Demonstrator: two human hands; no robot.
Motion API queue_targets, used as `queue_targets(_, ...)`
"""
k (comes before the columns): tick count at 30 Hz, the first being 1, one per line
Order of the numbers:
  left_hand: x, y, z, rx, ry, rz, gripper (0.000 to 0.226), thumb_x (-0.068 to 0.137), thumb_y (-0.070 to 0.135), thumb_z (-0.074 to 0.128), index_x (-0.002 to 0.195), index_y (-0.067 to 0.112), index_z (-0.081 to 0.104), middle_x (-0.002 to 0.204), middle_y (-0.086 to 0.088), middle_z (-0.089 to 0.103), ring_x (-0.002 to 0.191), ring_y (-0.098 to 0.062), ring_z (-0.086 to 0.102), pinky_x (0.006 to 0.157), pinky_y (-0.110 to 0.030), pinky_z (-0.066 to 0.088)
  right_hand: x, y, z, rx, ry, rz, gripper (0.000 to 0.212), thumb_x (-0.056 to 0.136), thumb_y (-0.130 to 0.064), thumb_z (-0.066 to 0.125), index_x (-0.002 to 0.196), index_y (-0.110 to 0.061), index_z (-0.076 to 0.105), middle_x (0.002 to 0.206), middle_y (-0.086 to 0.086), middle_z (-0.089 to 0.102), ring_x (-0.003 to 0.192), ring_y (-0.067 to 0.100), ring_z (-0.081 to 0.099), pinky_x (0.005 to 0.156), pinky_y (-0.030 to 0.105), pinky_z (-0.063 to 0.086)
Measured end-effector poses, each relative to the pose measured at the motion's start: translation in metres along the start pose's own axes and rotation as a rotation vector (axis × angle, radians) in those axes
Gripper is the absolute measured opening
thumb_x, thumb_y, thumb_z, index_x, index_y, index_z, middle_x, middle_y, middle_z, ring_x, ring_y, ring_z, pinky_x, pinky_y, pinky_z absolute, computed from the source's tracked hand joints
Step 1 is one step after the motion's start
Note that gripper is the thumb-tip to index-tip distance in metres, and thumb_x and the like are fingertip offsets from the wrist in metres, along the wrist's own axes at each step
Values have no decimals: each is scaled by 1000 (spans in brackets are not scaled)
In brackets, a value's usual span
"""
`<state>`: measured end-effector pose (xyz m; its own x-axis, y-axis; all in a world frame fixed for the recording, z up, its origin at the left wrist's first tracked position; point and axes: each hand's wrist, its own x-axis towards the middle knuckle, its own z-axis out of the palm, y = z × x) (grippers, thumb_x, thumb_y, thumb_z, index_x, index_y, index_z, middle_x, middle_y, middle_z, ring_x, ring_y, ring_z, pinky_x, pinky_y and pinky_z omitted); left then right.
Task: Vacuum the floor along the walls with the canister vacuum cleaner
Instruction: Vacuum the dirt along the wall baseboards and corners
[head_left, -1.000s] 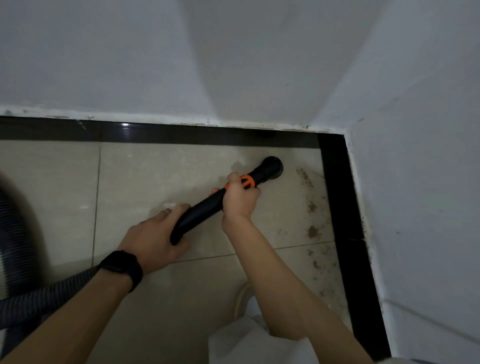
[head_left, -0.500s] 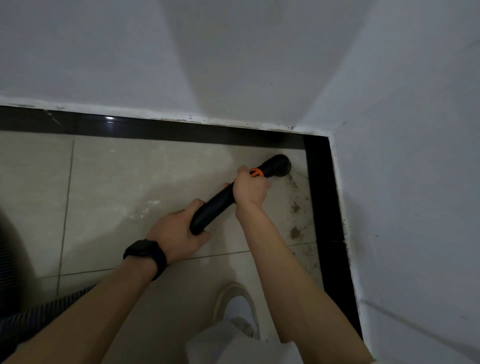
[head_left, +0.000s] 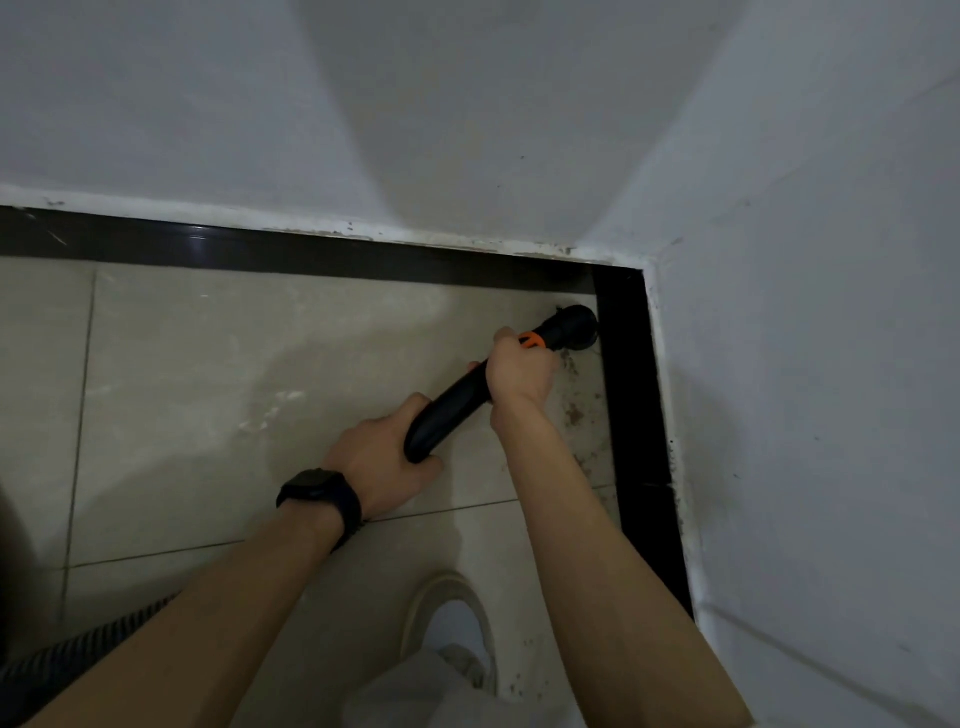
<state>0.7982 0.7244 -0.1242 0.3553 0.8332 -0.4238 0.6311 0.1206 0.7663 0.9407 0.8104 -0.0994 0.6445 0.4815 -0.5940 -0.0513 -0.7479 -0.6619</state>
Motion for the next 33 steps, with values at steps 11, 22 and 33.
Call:
queue_targets(11,-5,0,-9,73,-14,30,34,85,39,61,109,35,38,78,3,58,65,-20,59,60,-37,55,-5,4,-16,241,-59,22,43,91,-11,67,129,1,50,98,12,57,82,32,67,51,26,55)
queue_targets(22,-68,-52,-56,80,90,-99,29,84,37,66,104,37,45,75,6,61,65,-13,58,61,-31,50,-68,30,44,88,-146,58,41,100,-23,62,123,-11,30,91,4,52,65,17,62,64,36,60)
queue_targets(33,-43,-15,-22,-70,15,-107,32,67,50,55,96,39,44,77,5,62,69,-18,60,66,-33,53,-31,21,11,24,-28,35,60,93,-29,67,135,-5,33,106,11,58,95,32,68,87,50,61)
